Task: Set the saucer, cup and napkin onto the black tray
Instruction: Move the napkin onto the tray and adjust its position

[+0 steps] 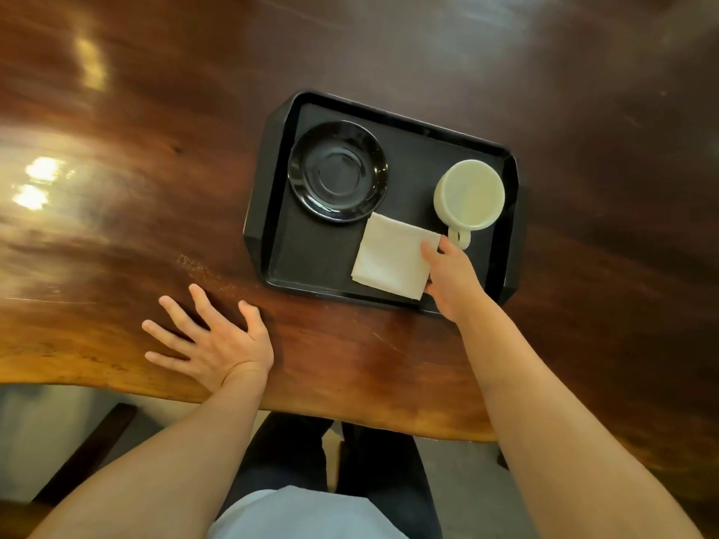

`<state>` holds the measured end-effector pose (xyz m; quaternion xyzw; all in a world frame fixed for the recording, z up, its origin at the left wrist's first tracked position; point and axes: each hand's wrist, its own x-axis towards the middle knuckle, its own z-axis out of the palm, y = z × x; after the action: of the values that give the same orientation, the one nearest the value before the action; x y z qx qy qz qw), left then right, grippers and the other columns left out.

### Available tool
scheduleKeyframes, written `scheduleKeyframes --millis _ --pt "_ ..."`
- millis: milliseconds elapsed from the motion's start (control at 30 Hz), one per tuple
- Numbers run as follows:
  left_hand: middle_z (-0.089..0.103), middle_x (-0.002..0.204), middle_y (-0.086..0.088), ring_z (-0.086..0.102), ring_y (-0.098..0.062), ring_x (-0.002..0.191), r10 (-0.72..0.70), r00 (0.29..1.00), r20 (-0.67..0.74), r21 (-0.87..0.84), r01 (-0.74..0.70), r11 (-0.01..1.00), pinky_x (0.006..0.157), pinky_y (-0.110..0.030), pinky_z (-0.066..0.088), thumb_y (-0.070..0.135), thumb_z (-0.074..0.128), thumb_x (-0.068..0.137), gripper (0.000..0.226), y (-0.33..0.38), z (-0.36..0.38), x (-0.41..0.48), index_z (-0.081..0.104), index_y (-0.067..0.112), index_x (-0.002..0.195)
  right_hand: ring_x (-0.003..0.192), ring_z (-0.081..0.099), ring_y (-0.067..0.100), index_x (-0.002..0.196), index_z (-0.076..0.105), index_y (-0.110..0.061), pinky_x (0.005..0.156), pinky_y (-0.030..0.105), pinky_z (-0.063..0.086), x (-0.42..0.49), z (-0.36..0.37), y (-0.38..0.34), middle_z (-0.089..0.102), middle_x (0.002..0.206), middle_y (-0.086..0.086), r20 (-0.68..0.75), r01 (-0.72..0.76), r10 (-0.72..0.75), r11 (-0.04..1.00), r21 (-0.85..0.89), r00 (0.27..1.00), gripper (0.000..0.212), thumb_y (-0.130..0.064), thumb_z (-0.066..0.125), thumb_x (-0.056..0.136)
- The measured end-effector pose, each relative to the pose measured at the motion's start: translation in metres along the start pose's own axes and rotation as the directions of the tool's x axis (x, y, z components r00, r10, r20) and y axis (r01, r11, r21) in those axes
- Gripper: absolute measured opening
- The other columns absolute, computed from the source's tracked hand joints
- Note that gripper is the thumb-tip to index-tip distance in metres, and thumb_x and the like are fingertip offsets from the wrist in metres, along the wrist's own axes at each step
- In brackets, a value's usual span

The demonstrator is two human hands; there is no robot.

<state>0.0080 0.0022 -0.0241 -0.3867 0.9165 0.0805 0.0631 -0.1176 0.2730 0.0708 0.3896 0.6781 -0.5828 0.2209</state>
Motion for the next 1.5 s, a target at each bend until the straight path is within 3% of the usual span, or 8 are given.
scheduleKeyframes --millis 233,433,533,667,900,1167,1367,1500 --pt "0.014 0.173 -0.012 0.005 -0.046 0.159 -0.014 1.0 -0.024 0.011 0.015 1.0 0.122 -0.068 0.001 0.064 0.033 0.096 0.077 -0.001 0.002 0.001 0.028 0.024 0.162 0.108 0.063 0.029 0.105 0.058 -0.026 0.097 0.057 0.053 0.009 -0.002 0.003 0.065 0.114 0.007 -0.006 0.047 -0.051 0.953 -0.298 0.999 0.014 -0.024 0.044 0.104" --pt "0.017 0.173 -0.014 0.006 -0.045 0.159 -0.039 0.999 -0.019 0.012 0.04 0.999 0.122 -0.067 0.0 0.063 0.035 0.095 0.077 0.004 -0.004 -0.003 0.031 0.023 0.161 0.107 0.06 0.022 0.13 0.053 -0.025 0.086 0.039 0.052 0.01 0.001 0.006 0.063 0.119 0.001 -0.017 0.14 -0.162 0.896 -0.422 0.987 0.028 -0.028 0.044 0.104" --pt "0.018 0.172 -0.015 0.007 -0.046 0.159 -0.029 0.999 -0.025 0.009 0.029 1.0 0.122 -0.066 -0.001 0.062 0.038 0.095 0.077 0.006 -0.007 -0.002 0.033 0.023 0.161 0.104 0.06 0.022 0.13 0.05 -0.023 0.088 0.042 0.053 0.008 0.0 0.011 0.061 0.114 0.0 -0.033 0.154 -0.189 0.879 -0.451 0.981 0.029 -0.029 0.047 0.102" --pt "0.02 0.172 -0.015 0.009 -0.046 0.158 -0.046 0.998 -0.039 0.016 0.046 0.999 0.123 -0.066 0.0 0.062 0.038 0.095 0.077 0.007 -0.009 -0.003 0.032 0.024 0.161 0.091 0.064 0.022 0.122 0.052 -0.016 0.069 0.034 0.051 0.007 -0.003 0.012 0.065 0.109 0.007 0.015 0.207 -0.241 0.796 -0.568 0.97 0.026 -0.031 0.046 0.102" --pt "0.022 0.172 -0.015 0.01 -0.045 0.158 -0.058 0.998 -0.033 0.025 0.059 0.998 0.123 -0.065 0.0 0.064 0.038 0.094 0.078 0.008 -0.01 -0.002 0.033 0.025 0.161 0.096 0.065 0.026 0.137 0.044 -0.015 0.074 0.037 0.056 0.007 -0.005 0.014 0.064 0.116 0.01 0.034 0.192 -0.215 0.773 -0.605 0.976 0.039 -0.029 0.048 0.101" --pt "0.02 0.172 -0.015 0.007 -0.045 0.159 -0.06 0.998 -0.013 0.011 0.06 0.998 0.123 -0.065 -0.002 0.06 0.037 0.096 0.076 0.014 -0.018 -0.004 0.033 0.024 0.162 0.073 0.067 0.016 0.131 0.049 -0.016 0.071 0.042 0.063 -0.005 -0.032 0.015 0.067 0.088 0.002 0.006 0.119 -0.146 0.777 -0.618 0.989 0.039 -0.035 0.053 0.097" --pt "0.011 0.174 -0.017 0.003 -0.046 0.159 -0.126 0.99 0.063 0.066 0.122 0.99 0.124 -0.063 -0.001 0.056 0.042 0.105 0.076 0.031 -0.024 -0.016 0.022 0.019 0.168 0.081 0.067 0.02 0.125 0.053 -0.017 0.077 0.044 0.063 -0.011 -0.074 0.008 0.064 0.109 0.006 -0.06 0.037 -0.085 0.828 -0.559 0.995 0.034 -0.038 0.054 0.098" --pt "0.008 0.173 -0.023 0.003 -0.05 0.158 -0.226 0.968 0.113 0.038 0.223 0.974 0.124 -0.062 -0.001 0.055 0.047 0.104 0.085 0.066 -0.017 -0.05 0.018 0.008 0.169 0.076 0.069 0.019 0.124 0.054 -0.017 0.062 0.031 0.062 -0.008 -0.088 0.0 0.065 0.1 0.004 -0.072 0.016 -0.059 0.869 -0.494 0.996 0.03 -0.036 0.054 0.1"
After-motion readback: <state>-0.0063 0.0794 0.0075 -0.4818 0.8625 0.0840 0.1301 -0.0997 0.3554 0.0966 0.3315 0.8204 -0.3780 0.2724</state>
